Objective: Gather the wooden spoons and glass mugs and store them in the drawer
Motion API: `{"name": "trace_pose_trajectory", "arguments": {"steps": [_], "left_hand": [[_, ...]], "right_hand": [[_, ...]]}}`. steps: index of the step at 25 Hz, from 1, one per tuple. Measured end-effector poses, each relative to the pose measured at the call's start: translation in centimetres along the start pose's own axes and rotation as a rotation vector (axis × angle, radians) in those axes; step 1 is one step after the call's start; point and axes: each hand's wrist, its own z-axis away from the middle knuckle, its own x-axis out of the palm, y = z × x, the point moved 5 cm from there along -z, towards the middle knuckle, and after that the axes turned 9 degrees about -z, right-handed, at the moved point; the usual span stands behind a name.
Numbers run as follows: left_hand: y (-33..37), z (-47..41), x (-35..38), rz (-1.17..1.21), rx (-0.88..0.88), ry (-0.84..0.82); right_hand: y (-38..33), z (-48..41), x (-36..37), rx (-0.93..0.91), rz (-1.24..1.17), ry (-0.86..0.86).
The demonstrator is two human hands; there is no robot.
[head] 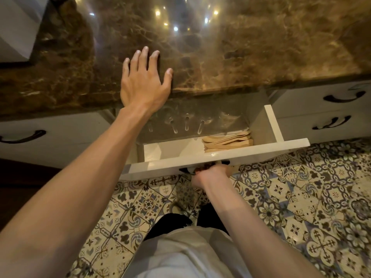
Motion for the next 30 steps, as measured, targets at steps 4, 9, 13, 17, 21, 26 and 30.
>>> {"name": "trace_pose_trajectory", "arguments": {"steps": [4,9,13,17,21,26,30], "left_hand": [[0.4,1.7,0.3,0.014,0.011,0.001],[1.8,3.3,0.5,0.012,0.039,0.017],[2.5,4.3,0.6,0.008,0.067,0.029],[2.4,4.2,0.7,0.012,0.058,0.023],[2.6,4.0,0.7,0.017,0.051,0.021],[2.5,4.2,0.9,0.019,0.057,0.029],[2.6,4.1,0.5,0.049,0.048,0.047]], "right_hand": [[-0.4,0.5,1.4,0.145,-0.34,-0.061],[-1.2,1.7,2.1,0.148,-0.52,-0.04],[-1.9,1.2,3.0,0.128,-0.606,-0.095],[-2.7,0.9,5.6,0.086,-0.575,-0.105],[-4.5,0.3,7.4,-0.045,-0.214,-0.107],[-4.2,-1.0,7.6,-0.085,-0.094,-0.192],[-4.1,-0.2,7.2,0.01,-0.503,-0.376]]}}
